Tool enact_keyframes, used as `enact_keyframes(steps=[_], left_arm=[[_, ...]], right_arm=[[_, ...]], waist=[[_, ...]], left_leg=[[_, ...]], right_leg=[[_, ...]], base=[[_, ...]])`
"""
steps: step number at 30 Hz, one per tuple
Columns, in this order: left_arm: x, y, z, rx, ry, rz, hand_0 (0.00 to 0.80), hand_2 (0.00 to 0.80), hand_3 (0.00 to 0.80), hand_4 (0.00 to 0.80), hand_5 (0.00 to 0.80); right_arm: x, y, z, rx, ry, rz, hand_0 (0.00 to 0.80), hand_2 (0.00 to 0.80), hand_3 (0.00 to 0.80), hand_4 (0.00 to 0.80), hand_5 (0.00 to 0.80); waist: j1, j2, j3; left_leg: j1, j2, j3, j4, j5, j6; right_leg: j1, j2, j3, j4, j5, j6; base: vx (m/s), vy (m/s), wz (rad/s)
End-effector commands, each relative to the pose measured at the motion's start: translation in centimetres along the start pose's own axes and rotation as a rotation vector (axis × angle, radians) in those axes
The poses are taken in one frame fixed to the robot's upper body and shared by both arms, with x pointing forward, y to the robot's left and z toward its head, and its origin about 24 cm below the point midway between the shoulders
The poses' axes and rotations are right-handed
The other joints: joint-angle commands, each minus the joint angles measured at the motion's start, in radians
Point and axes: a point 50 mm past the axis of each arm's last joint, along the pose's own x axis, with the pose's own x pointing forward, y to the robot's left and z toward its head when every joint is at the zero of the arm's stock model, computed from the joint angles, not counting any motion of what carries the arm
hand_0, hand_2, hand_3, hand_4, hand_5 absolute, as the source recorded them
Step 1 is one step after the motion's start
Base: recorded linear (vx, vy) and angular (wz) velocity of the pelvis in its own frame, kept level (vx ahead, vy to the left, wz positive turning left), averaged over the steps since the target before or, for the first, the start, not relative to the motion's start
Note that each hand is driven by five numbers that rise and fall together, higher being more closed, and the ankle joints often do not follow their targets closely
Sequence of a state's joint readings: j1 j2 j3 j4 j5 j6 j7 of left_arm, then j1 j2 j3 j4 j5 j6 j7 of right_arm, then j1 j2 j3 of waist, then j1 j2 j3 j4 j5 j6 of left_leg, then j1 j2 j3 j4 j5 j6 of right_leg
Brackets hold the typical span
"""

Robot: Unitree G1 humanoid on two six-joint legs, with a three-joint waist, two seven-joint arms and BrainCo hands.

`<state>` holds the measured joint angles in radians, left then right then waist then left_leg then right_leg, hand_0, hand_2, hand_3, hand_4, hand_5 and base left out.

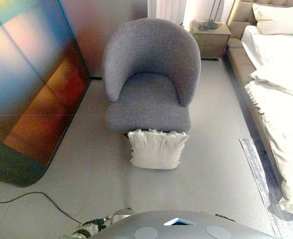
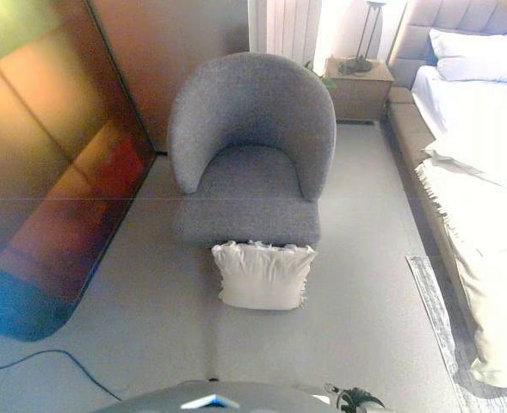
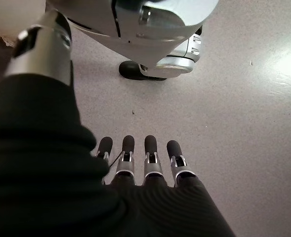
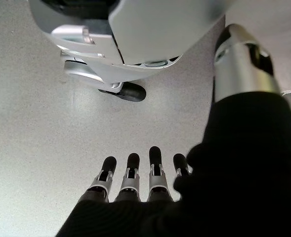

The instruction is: Pick up the cushion and take it to the sofa

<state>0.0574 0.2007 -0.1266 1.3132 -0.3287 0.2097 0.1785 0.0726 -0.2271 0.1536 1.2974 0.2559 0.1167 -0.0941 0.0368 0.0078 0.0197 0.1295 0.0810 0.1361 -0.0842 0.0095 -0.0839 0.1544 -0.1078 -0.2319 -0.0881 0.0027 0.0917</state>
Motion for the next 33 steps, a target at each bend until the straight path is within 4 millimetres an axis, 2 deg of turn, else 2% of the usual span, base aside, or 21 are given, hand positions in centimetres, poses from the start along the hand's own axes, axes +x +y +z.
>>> enact_keyframes(steps=[1,28,31,33], left_arm=[[-0.07,0.16,1.14,0.009,-0.007,0.023,0.0,0.0,0.0,0.0,0.0],[-0.02,0.58,0.99,-0.003,-0.001,0.04,0.0,0.0,0.0,0.0,0.0],[-0.03,0.67,1.09,-0.021,0.001,0.048,0.0,0.0,0.0,0.0,0.0],[-0.05,0.56,1.34,-0.033,-0.005,0.042,0.0,0.0,0.0,0.0,0.0]], right_arm=[[0.01,0.69,1.47,-0.025,-0.003,0.011,0.0,0.0,0.0,0.0,0.0],[0.01,0.71,1.48,-0.044,0.004,0.024,0.0,0.0,0.0,0.0,0.0],[0.01,0.65,1.88,-0.055,-0.003,0.022,0.0,0.0,0.0,0.0,0.0],[-0.01,0.54,2.39,-0.063,-0.011,0.023,0.0,0.0,0.0,0.0,0.0]], waist=[[-0.019,-0.033,0.013],[-0.018,-0.036,0.016],[-0.015,-0.047,0.029],[-0.013,-0.064,0.045]], left_leg=[[0.006,-0.026,0.042,-0.003,-0.058,0.051],[0.008,-0.022,0.038,-0.003,-0.054,0.052],[-0.018,-0.014,0.03,0.084,-0.07,0.047],[-0.063,-0.008,0.02,0.202,-0.097,0.05]], right_leg=[[-0.023,-0.009,0.009,0.001,0.003,0.017],[-0.03,0.008,0.013,0.017,-0.011,0.004],[-0.047,0.011,0.032,0.055,-0.025,-0.015],[-0.068,0.002,0.036,0.097,-0.033,-0.03]], base=[[0.0,0.0,0.0],[0.003,-0.015,0.0],[-0.005,-0.116,0.0],[-0.032,-0.132,0.02]])
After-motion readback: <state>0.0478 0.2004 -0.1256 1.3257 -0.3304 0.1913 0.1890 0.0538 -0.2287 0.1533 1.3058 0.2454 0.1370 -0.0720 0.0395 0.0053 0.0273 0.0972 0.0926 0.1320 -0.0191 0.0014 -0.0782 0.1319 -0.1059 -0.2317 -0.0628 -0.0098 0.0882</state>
